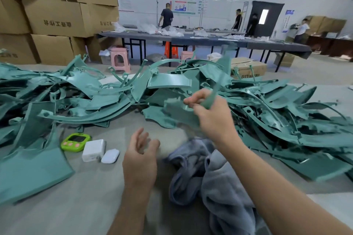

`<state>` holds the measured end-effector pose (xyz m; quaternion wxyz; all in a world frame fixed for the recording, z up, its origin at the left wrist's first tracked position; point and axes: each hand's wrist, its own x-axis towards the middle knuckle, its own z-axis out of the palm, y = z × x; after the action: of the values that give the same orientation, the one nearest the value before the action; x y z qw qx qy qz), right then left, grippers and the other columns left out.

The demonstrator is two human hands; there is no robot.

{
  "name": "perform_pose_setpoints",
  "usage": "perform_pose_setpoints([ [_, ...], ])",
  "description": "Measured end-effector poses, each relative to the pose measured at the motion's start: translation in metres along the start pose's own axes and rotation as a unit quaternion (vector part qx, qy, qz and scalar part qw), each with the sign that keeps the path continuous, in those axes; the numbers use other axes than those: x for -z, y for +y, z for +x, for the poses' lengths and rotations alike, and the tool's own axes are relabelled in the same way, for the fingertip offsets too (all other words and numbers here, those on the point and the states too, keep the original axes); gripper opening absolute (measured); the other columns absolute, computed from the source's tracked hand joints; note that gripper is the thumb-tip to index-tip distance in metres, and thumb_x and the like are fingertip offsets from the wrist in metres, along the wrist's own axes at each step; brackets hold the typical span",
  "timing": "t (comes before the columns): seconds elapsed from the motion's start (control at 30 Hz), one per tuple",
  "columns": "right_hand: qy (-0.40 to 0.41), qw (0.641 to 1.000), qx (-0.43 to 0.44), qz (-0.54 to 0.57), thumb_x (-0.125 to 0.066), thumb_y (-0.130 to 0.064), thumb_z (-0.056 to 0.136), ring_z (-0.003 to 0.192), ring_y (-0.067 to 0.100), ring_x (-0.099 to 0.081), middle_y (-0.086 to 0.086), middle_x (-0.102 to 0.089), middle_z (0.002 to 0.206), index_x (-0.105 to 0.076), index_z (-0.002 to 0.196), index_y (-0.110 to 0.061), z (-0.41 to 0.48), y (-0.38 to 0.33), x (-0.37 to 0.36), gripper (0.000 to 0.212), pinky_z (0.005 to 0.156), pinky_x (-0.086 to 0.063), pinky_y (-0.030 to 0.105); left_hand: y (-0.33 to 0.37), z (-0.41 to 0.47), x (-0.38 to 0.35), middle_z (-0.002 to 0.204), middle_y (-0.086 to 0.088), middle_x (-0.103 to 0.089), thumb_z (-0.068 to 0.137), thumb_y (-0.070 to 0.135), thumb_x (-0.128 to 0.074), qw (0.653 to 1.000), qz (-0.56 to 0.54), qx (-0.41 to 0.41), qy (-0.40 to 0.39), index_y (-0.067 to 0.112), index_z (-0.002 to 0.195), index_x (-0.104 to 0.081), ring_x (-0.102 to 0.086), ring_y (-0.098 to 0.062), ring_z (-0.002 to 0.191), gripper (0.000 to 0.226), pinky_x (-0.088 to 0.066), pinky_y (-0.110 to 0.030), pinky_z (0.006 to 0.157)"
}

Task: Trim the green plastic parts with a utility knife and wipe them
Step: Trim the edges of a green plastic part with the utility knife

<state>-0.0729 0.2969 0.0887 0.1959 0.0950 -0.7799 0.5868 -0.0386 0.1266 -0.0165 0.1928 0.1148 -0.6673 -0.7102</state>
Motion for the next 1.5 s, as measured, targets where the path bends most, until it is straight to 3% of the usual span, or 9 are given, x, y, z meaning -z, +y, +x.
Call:
perform_pose_setpoints([
  [0.13, -0.029, 0.899, -0.184, 0.396, -0.047, 0.016, 0.078, 0.101, 0.030, -0.072, 0.018, -0.076, 0.107, -0.064, 0.085, -0.014, -0.031, 0.001, 0.020, 0.035, 0.082, -0.058, 0.038, 0.013, -0.019, -0.012, 0.112, 0.039, -0.063, 0.073, 0.046, -0.075, 0.997, -0.006, -0.070, -0.042, 0.046, 0.136, -0.050, -0.059, 0.018, 0.104, 0.067, -0.051, -0.007, 0.076],
  [0.33, -0.089, 0.853, -0.280, 0.431, -0.042, 0.014, 0.091, 0.091, 0.024, -0.075, 0.015, -0.077, 0.109, -0.061, 0.111, -0.002, -0.050, 0.012, 0.030, 0.032, 0.071, -0.058, 0.035, 0.009, -0.014, -0.007, 0.109, -0.001, -0.077, 0.077, 0.008, -0.080, 0.983, -0.151, 0.098, -0.036, 0.018, 0.118, -0.067, -0.075, -0.020, 0.095, 0.044, -0.056, -0.037, 0.084],
  [0.6, -0.036, 0.984, -0.118, -0.132, -0.078, -0.042, 0.078, 0.093, -0.002, -0.066, -0.018, -0.072, 0.106, -0.064, 0.123, -0.033, -0.085, 0.029, 0.066, 0.048, 0.086, -0.058, 0.030, 0.015, -0.001, 0.009, 0.107, -0.009, -0.078, 0.080, 0.013, -0.066, 0.912, -0.296, 0.247, -0.139, 0.010, 0.117, -0.068, -0.078, -0.021, 0.083, 0.037, -0.062, -0.034, 0.064],
  [0.77, -0.244, 0.845, 0.073, -0.470, -0.058, -0.045, 0.077, 0.108, 0.013, -0.051, -0.012, -0.065, 0.115, -0.061, 0.126, -0.035, -0.111, 0.033, 0.045, 0.050, 0.101, -0.034, 0.028, 0.014, 0.005, 0.010, 0.106, -0.009, -0.078, 0.091, 0.008, -0.059, 0.912, -0.322, 0.223, -0.125, 0.011, 0.117, -0.068, -0.078, -0.021, 0.087, 0.027, -0.062, -0.032, 0.061],
  [0.97, 0.049, 0.931, 0.058, -0.356, -0.059, -0.009, 0.081, 0.069, 0.011, -0.050, -0.011, -0.059, 0.073, -0.061, 0.076, -0.020, -0.078, 0.008, 0.106, 0.013, 0.064, -0.043, 0.033, 0.015, 0.011, 0.025, 0.115, -0.001, -0.077, 0.098, 0.006, -0.050, 0.884, -0.412, 0.206, -0.076, 0.022, 0.092, -0.085, -0.075, -0.019, 0.103, 0.039, -0.063, -0.045, 0.077],
  [1.13, 0.313, 0.862, -0.022, -0.399, -0.061, -0.016, 0.081, 0.083, 0.031, -0.061, 0.008, -0.070, 0.086, -0.071, 0.094, -0.014, -0.049, -0.018, 0.188, 0.017, 0.079, -0.047, 0.036, 0.017, 0.008, 0.024, 0.112, -0.002, -0.078, 0.100, 0.004, -0.049, 0.875, -0.421, 0.232, -0.056, 0.018, 0.116, -0.070, -0.077, -0.020, 0.096, 0.031, -0.064, -0.039, 0.067],
  [1.27, 0.143, 0.854, -0.021, -0.499, -0.066, 0.000, 0.073, 0.108, 0.021, -0.066, 0.007, -0.076, 0.104, -0.075, 0.115, -0.017, -0.060, -0.026, 0.181, 0.047, 0.099, -0.050, 0.034, 0.017, 0.003, 0.015, 0.114, -0.009, -0.077, 0.097, 0.001, -0.053, 0.889, -0.378, 0.255, -0.051, 0.010, 0.128, -0.064, -0.075, -0.025, 0.101, 0.034, -0.064, -0.044, 0.075],
  [1.37, -0.035, 0.898, 0.020, -0.437, -0.064, 0.004, 0.071, 0.064, -0.023, -0.056, -0.033, -0.063, 0.062, -0.075, 0.110, -0.036, -0.084, -0.035, 0.145, 0.057, 0.061, -0.036, -0.007, 0.013, 0.003, 0.010, 0.113, -0.008, -0.077, 0.093, 0.000, -0.059, 0.912, -0.318, 0.257, -0.039, 0.011, 0.130, -0.065, -0.075, -0.024, 0.101, 0.039, -0.063, -0.044, 0.078],
  [1.5, -0.172, 0.892, -0.058, -0.415, -0.063, -0.030, 0.089, 0.055, 0.008, -0.062, -0.009, -0.068, 0.064, -0.069, 0.076, -0.018, -0.102, -0.001, 0.091, 0.019, 0.052, -0.052, 0.024, 0.005, 0.002, 0.009, 0.106, -0.003, -0.079, 0.091, -0.001, -0.061, 0.941, -0.243, 0.232, -0.036, 0.017, 0.120, -0.068, -0.077, -0.020, 0.092, 0.035, -0.065, -0.036, 0.068],
])
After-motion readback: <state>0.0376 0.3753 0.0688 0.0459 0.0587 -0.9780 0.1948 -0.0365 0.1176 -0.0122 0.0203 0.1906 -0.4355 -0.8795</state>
